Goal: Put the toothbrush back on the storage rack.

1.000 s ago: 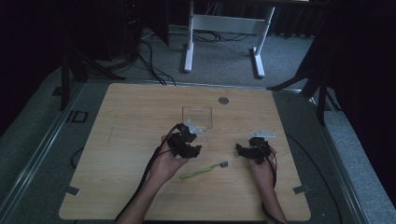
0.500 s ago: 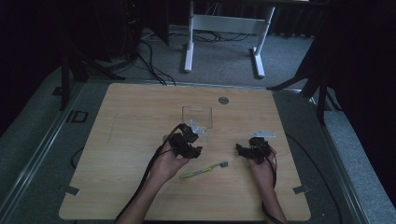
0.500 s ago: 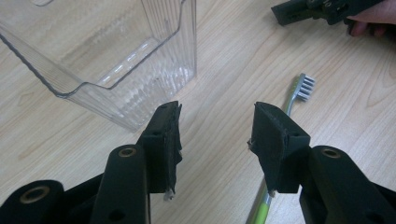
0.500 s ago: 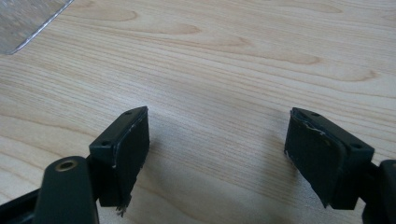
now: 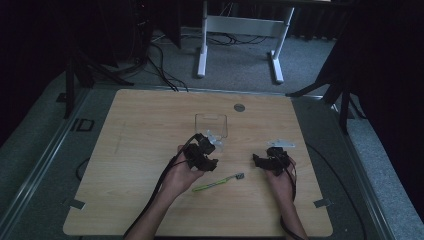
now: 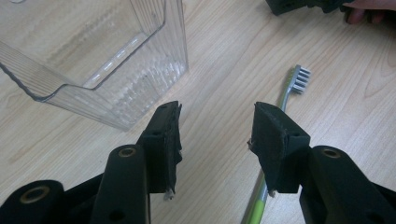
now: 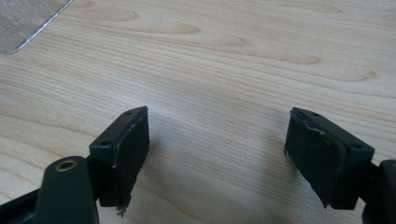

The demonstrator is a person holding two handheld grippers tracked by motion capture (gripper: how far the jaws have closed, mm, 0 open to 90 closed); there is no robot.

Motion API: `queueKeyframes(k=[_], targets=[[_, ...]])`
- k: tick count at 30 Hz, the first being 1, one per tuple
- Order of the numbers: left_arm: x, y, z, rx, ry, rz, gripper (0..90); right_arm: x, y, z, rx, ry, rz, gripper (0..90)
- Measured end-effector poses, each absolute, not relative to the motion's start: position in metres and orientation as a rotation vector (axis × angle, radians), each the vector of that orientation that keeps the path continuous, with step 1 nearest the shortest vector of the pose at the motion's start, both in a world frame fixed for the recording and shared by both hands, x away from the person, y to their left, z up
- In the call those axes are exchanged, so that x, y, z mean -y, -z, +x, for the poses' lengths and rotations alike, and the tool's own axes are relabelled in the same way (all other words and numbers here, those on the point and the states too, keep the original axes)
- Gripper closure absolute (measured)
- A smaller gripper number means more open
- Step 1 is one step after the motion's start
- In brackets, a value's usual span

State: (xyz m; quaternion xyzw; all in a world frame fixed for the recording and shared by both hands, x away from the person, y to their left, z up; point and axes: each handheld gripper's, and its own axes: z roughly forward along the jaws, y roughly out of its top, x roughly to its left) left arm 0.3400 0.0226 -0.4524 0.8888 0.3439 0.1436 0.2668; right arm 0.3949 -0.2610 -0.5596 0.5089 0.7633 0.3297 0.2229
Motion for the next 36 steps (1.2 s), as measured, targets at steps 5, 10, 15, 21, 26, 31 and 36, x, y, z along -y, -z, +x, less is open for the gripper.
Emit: queueKeyframes(k=[5, 10, 15, 21, 26, 31, 36], targets=[[-0.022, 0.452, 0.341, -0.914, -0.383, 2.408, 52.1, 0.261, 0.56, 0.395, -2.108, -0.91, 1.407, 22.0], [-0.02, 0.451, 0.342, -0.906, -0.378, 2.423, 51.7, 0.261, 0.56, 0.395, -2.108, -0.91, 1.406, 21.9], [-0.018, 0.452, 0.342, -0.891, -0.377, 2.437, 51.7, 0.261, 0.56, 0.395, -2.108, -0.91, 1.406, 22.0], [-0.015, 0.454, 0.343, -0.878, -0.367, 2.46, 51.7, 0.261, 0.56, 0.395, -2.108, -0.91, 1.405, 22.0], [-0.014, 0.456, 0.344, -0.871, -0.362, 2.473, 51.8, 0.261, 0.56, 0.395, -2.108, -0.911, 1.406, 22.0], [-0.013, 0.457, 0.344, -0.858, -0.353, 2.49, 52.0, 0.261, 0.56, 0.395, -2.108, -0.911, 1.407, 22.0], [-0.011, 0.458, 0.344, -0.847, -0.342, 2.502, 52.2, 0.261, 0.56, 0.395, -2.108, -0.91, 1.406, 22.0]])
